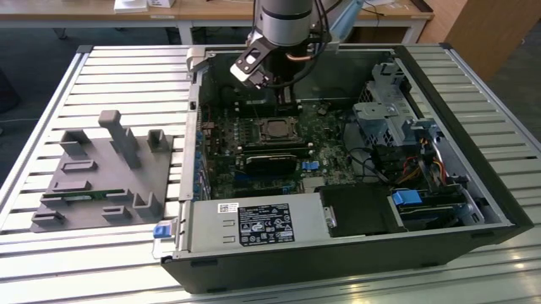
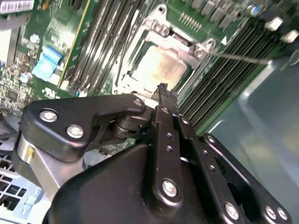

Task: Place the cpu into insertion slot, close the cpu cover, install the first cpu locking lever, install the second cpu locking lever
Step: 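Close the cpu cover, then install the first cpu locking lever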

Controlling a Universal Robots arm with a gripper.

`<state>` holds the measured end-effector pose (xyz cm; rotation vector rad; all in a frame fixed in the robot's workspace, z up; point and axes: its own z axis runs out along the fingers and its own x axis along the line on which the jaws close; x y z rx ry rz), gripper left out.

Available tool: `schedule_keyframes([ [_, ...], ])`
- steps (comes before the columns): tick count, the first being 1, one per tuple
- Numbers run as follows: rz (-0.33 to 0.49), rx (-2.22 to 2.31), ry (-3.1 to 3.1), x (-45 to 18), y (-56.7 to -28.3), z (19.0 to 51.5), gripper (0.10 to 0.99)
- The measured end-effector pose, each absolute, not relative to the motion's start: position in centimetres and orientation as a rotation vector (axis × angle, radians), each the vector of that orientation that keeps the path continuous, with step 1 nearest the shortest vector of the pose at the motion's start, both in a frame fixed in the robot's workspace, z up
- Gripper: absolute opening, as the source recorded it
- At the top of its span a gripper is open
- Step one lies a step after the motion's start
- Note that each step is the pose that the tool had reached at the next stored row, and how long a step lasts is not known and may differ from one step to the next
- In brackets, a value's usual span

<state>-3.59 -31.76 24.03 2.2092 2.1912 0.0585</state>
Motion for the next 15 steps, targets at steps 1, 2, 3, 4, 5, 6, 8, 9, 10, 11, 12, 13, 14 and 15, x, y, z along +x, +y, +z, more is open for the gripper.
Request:
schedule_keyframes([
  [1,0.059,2.209,2.191,-3.75,-31.76,24.02,0.106],
  [2,0.059,2.209,2.191,-3.87,-31.76,24.02,0.106],
  [3,0.058,2.209,2.191,-3.98,-31.76,24.02,0.106],
  [4,0.058,2.209,2.191,-4.05,-31.76,24.02,0.106],
  [5,0.058,2.209,2.191,-4.07,-31.76,24.02,0.106],
  [6,0.059,2.209,2.191,-4.08,-31.76,24.01,0.106],
  [8,0.058,2.209,2.191,-4.11,-31.76,24.02,0.106],
  [9,0.058,2.209,2.191,-4.12,-31.76,24.01,0.106],
  [10,0.058,2.209,2.191,-4.13,-31.76,24.01,0.106],
  [11,0.058,2.209,2.191,-4.13,-31.76,24.01,0.106],
  [12,0.058,2.209,2.191,-4.13,-31.76,24.01,0.106],
  [13,0.058,2.209,2.191,-4.13,-31.76,24.01,0.106],
  [14,0.058,2.209,2.191,-4.14,-31.76,24.01,0.106],
  [15,0.058,2.209,2.191,-4.14,-31.76,24.02,0.106],
])
